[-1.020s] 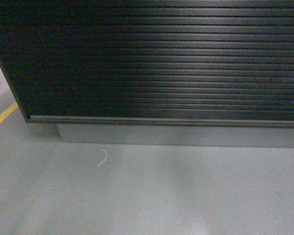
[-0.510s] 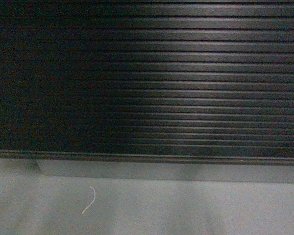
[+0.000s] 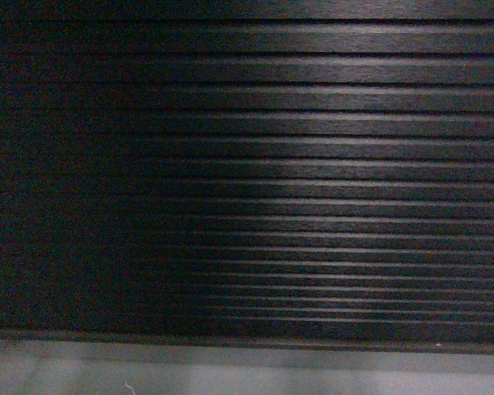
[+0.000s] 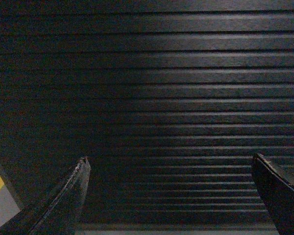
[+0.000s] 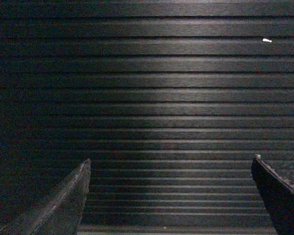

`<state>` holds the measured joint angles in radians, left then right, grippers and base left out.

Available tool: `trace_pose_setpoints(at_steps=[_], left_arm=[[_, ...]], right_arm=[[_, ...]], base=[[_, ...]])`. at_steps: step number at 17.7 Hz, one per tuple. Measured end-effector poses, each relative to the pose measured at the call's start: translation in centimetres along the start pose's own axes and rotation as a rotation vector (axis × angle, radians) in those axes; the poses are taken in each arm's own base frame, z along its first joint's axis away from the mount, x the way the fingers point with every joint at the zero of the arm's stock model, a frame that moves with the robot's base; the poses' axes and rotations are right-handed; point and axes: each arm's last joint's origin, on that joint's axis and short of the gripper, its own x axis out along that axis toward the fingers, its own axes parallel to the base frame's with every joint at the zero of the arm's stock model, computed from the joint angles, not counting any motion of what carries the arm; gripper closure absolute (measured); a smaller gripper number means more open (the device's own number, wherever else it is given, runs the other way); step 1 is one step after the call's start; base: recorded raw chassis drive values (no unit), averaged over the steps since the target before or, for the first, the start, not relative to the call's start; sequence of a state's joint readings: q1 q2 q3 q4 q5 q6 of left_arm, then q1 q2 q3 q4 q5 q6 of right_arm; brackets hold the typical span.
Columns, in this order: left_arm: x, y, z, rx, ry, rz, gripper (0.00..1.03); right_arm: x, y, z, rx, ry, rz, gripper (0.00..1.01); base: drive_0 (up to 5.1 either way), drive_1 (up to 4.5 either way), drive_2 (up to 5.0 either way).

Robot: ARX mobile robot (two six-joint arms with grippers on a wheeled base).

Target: Place dark red mango on scale at checkout

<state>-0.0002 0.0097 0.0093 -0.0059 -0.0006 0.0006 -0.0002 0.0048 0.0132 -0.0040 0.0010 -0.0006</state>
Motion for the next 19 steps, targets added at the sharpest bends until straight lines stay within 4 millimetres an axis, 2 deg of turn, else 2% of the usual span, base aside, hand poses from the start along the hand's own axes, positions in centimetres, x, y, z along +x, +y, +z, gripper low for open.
trace_pose_setpoints(at_steps=[19], left_arm=[[0.0,0.0,0.02,0.0,-0.002,0.0,0.05]], right_arm=[[0.0,0.01,0.0,-0.001,0.0,0.002,0.03]], base=[[0.0,0.0,0.0]])
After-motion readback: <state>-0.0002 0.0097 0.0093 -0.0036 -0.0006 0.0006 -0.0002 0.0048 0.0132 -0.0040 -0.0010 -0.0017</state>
